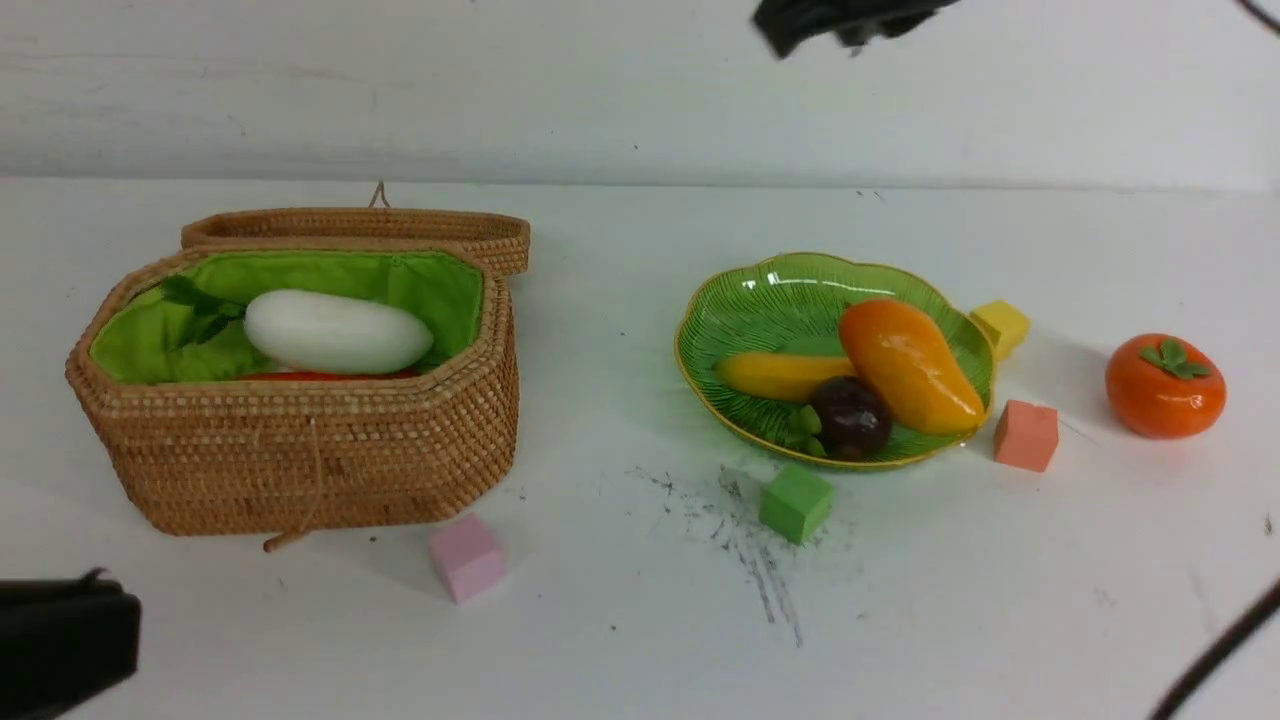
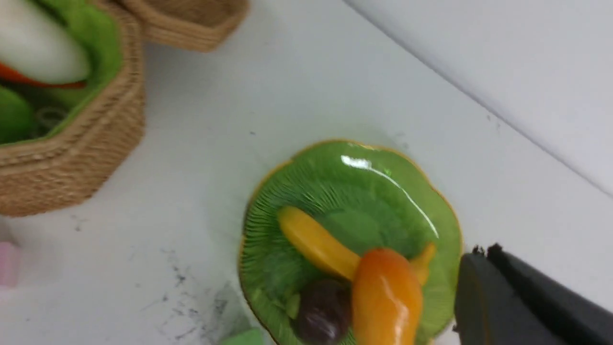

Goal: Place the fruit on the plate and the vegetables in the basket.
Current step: Grab a tomato with your right arm and place it on the plate on the right.

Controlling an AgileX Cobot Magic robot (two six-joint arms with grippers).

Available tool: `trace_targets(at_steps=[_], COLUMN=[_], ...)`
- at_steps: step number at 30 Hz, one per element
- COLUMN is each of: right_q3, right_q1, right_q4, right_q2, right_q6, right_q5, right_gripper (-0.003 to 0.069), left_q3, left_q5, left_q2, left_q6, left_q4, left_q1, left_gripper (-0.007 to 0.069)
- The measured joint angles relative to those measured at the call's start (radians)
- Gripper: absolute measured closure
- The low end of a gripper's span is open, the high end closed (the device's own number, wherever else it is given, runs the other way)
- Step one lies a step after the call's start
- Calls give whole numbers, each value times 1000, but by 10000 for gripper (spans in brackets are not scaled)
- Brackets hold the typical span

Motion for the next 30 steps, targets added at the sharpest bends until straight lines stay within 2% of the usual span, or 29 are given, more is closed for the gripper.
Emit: trace_targets(at_steps=[1, 3, 4, 6, 8, 9, 10, 13, 14, 15, 20, 22, 27, 30], right_q3=[38, 174, 198, 338, 442, 442, 512, 600, 604, 622, 624, 624, 626, 618], right_q1=[-27, -158, -183, -345, -445, -456, -522, -642, -650, -712, -841, -879, -929, -931], right_q4=[6, 24, 27, 54, 102, 109, 165, 294, 302, 360, 541, 627, 871, 953], right_q2=[-22, -115, -127, -173, -177, -175, -158, -98, -93, -53, 70, 108, 209, 257], right_q6=[25, 99, 109, 161, 186, 189, 200, 210, 210, 204, 121, 54, -139, -210], right_q5=[-1, -2, -2, -1, -23, -28, -76, -204, -204, -253, -331, -352, -417, -452], right_gripper=[676, 673, 673, 655, 615, 615, 570, 412, 400, 303, 60, 18, 6, 23], left_q3=[0, 0, 0, 0, 0, 0, 0, 0, 0, 0, 0, 0, 0, 0], left_q5=[0, -1, -1, -2, -1, -1, 1, 6, 6, 6, 9, 9, -7, -53], left_q2=[0, 0, 0, 0, 0, 0, 0, 0, 0, 0, 0, 0, 0, 5], left_q6=[34, 125, 146, 213, 250, 256, 271, 280, 280, 282, 282, 283, 283, 262], left_q4=[-30, -106, -122, -169, -194, -197, -208, -215, -215, -215, -215, -215, -212, -203], left_q1=[0, 0, 0, 0, 0, 0, 0, 0, 0, 0, 0, 0, 0, 0], left_gripper=[620, 620, 620, 620, 620, 620, 620, 620, 620, 618, 617, 617, 613, 610])
